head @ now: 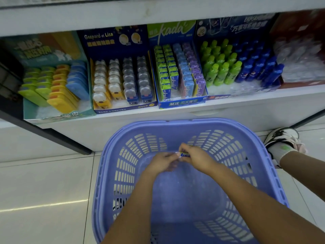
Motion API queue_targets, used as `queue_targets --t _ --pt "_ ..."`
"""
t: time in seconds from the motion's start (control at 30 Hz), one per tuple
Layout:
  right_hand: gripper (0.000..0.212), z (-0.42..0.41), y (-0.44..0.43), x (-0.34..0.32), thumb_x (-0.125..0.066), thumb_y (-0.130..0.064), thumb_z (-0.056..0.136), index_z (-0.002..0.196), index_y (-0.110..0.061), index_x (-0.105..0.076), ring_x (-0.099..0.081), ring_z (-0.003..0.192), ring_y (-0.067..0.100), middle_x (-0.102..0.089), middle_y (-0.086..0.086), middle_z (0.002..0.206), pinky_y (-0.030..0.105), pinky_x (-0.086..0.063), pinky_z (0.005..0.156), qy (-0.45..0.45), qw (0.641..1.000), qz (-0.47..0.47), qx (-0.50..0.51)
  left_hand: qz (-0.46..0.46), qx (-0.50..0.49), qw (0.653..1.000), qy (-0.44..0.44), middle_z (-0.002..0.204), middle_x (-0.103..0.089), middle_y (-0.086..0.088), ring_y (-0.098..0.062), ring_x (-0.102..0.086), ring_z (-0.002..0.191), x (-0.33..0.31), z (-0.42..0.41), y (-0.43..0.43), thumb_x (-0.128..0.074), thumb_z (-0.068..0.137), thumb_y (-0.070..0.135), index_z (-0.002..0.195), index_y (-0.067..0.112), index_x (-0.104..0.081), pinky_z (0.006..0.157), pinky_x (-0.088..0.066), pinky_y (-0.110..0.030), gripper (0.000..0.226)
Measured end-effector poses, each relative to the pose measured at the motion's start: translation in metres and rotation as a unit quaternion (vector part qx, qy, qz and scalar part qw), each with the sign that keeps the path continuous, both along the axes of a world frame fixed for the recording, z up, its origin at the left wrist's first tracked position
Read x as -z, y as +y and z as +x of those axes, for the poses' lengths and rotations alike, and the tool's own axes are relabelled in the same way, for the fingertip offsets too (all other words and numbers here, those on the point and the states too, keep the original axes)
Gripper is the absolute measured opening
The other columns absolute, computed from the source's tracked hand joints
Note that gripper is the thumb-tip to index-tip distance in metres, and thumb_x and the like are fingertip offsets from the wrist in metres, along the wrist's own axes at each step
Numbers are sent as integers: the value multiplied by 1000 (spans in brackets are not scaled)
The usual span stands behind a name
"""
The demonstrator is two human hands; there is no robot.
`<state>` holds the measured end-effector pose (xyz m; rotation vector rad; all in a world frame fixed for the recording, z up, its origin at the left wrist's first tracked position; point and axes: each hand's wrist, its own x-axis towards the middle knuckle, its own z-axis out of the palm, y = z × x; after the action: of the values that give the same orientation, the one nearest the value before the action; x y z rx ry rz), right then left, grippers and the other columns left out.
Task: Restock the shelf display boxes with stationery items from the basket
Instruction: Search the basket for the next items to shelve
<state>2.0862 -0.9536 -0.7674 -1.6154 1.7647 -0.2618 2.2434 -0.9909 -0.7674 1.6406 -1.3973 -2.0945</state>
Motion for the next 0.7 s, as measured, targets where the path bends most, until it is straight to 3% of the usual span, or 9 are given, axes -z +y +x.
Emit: queue_targets --t 0.1,0.17,0.23,0.3,0.37,0.47,0.57,0.63,0.7 --pt "21 -5 -4 -39 -71 -18 79 94 -15 -57 -57 82 20 -63 2 88 31 -43 74 -23 997 -73 -14 -16 3 999 44 68 -67 4 -4 -60 61 -26 -5 -5 -63 90 23 77 16 -66 70 -50 -20 16" --pt "26 -8 -5 -61 -76 -11 73 93 -14 -60 -56 78 14 -62 -1 84 24 -42 70 -68 993 -90 25 -33 -2 997 63 70 -66 3 -4 -59 62 -45 -8 -8 -62 90 18 81 13 -66 71 -49 -18 11" --pt "30 -11 -5 -82 -78 -5 72 95 -13 -61 -56 74 13 -63 6 86 27 -46 72 -157 978 -84 111 -53 -18 995 86 66 -67 5 0 -60 58 -67 -9 -12 -60 91 14 89 10 -65 67 -49 -15 7" --pt "26 -16 -3 -99 -75 1 74 97 -4 -63 -57 67 13 -63 13 84 27 -52 68 -266 935 -85 216 -79 -41 988 122 64 -69 7 1 -62 58 -90 -9 -13 -58 91 10 94 8 -65 63 -50 -12 8" --pt "27 -19 -3 -117 -71 3 77 102 8 -63 -62 60 10 -67 9 75 18 -55 63 -367 879 -94 290 -107 -59 981 153 66 -70 7 0 -64 60 -115 -11 -12 -58 91 6 99 6 -64 64 -51 -11 10" --pt "18 -23 -4 -151 -66 1 81 99 2 -67 -66 61 8 -70 0 71 16 -55 66 -441 833 -151 299 -184 -73 966 166 72 -71 3 -1 -64 63 -152 -14 -12 -58 90 4 100 5 -64 66 -51 -14 12" --pt "18 -29 -10 -193 -69 -4 81 83 -22 -68 -67 63 7 -70 -7 67 16 -55 68 -390 838 -264 276 -350 -117 924 102 84 -70 -2 -4 -65 72 -183 -10 -18 -57 92 8 104 10 -66 70 -53 -20 15" --pt "18 -31 -21 -218 -75 -9 77 78 -26 -66 -65 63 4 -68 -9 68 15 -54 66 -307 855 -331 254 -492 -129 861 16 101 -69 2 -7 -64 90 -198 -2 -21 -55 93 14 112 16 -65 81 -51 -20 22" --pt "14 -26 -37 -236 -76 -13 75 79 -24 -68 -61 63 0 -67 -10 72 12 -51 65 -222 879 -364 211 -568 -93 817 -41 127 -60 1 -9 -56 114 -206 1 -27 -51 95 14 131 16 -54 97 -44 -20 36"
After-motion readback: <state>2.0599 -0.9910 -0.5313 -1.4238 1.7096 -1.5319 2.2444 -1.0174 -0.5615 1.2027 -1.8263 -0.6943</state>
